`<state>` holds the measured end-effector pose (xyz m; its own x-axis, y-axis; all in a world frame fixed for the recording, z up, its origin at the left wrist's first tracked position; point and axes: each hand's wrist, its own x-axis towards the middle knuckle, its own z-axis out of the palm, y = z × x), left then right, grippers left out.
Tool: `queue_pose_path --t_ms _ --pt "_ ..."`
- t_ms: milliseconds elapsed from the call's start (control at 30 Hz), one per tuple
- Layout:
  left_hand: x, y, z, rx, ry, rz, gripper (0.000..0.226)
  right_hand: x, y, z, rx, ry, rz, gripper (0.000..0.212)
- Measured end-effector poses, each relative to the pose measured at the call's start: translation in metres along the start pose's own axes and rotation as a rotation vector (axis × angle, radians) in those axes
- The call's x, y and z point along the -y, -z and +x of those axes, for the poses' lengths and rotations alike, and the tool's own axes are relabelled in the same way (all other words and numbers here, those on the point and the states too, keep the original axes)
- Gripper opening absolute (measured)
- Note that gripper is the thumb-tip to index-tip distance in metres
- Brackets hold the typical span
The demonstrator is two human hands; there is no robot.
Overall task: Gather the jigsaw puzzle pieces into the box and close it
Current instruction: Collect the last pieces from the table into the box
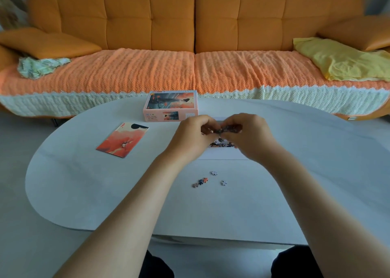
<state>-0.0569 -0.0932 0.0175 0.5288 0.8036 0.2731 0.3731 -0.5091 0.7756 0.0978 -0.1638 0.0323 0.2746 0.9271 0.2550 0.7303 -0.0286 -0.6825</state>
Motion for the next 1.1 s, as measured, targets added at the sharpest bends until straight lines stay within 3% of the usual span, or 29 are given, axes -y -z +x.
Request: queue_pose_path --t_ms 233,500,567,633,733,833,933,1100 --pt "0.007 -0.003 0.011 0.104 0.013 0.149 0.023 -0.021 -0.007 0.008 0.134 0.02 -0.171 0.039" --pt "0.009 0.012 -0.018 0.143 -0.072 0.174 0.02 -0.016 0.008 -0.012 -0.001 0.211 -0.155 0.017" --pt "0.009 0.016 -0.026 0.198 -0.063 0.194 0.019 -0.01 0.011 -0.023 0.05 0.271 -0.158 0.015" --pt "0.011 0.021 -0.035 0.301 -0.016 0.261 0.012 -0.006 0.012 -0.036 0.239 0.217 -0.23 0.012" --pt "0.017 0.026 -0.047 0.44 0.06 0.385 0.022 -0.011 0.004 -0.05 0.464 0.072 -0.367 0.018" --pt "0.023 0.027 -0.056 0.488 0.095 0.448 0.025 -0.012 -0.004 -0.056 0.472 -0.005 -0.358 0.017" --pt "0.026 0.025 -0.062 0.466 0.137 0.361 0.018 -0.011 -0.007 -0.056 0.457 -0.023 -0.321 0.007" --pt "0.027 0.024 -0.064 0.448 0.15 0.335 0.011 -0.012 -0.01 -0.056 0.414 -0.036 -0.265 0.008"
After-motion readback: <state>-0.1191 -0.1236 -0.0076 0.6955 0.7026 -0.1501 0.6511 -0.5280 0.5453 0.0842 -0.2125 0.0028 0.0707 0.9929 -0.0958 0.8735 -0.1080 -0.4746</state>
